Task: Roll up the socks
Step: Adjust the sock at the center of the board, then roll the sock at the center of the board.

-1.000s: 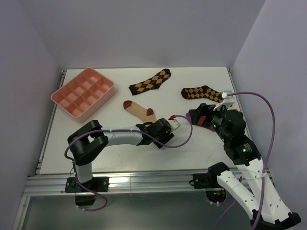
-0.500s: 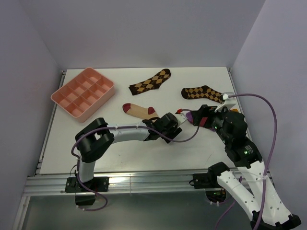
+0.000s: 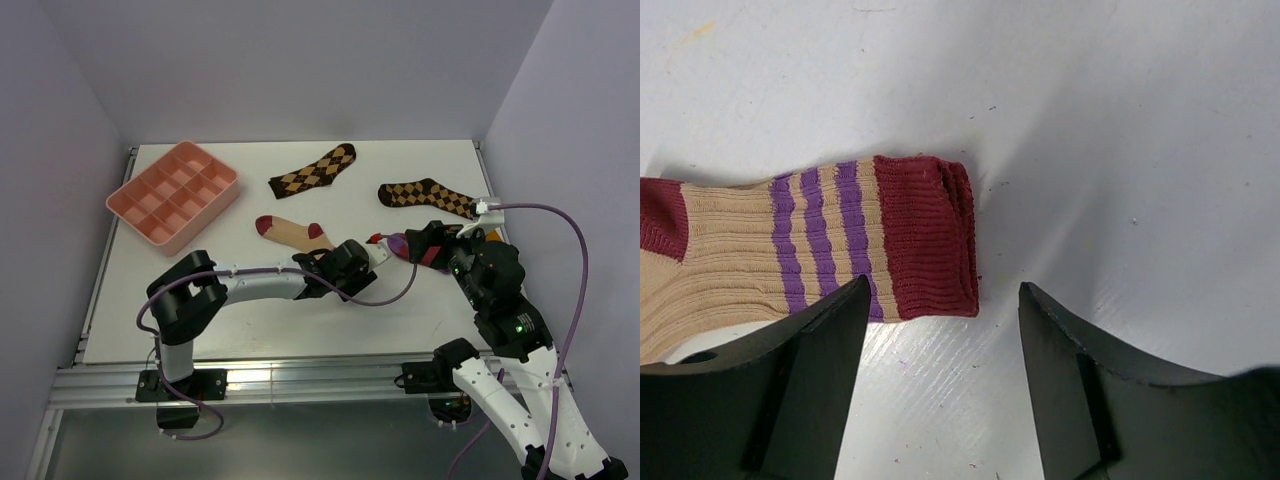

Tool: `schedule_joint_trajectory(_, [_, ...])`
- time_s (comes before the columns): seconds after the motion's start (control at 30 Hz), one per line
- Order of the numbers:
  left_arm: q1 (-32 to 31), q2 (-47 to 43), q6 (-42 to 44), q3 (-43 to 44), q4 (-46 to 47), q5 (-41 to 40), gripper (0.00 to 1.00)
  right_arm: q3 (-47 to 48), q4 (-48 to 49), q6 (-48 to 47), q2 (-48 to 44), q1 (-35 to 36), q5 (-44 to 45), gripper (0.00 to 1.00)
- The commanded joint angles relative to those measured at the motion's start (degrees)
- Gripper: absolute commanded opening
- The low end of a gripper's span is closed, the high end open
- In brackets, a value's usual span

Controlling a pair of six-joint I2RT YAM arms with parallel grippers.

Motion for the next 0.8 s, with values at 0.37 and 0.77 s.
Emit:
schedule_joint_trajectory(0.37, [-0.9, 3.0, 2.9, -0.6, -0.2, -2.2, 0.64, -0.6, 2.0, 0.0, 0.3, 0.3, 1.5, 0.93])
schedule_joint_trajectory(0.77, [-1.7, 5.4, 2.8, -0.6, -1.8, -4.2, 0.6, -0.8, 2.3, -0.2, 0.2, 0.3, 1.7, 0.93])
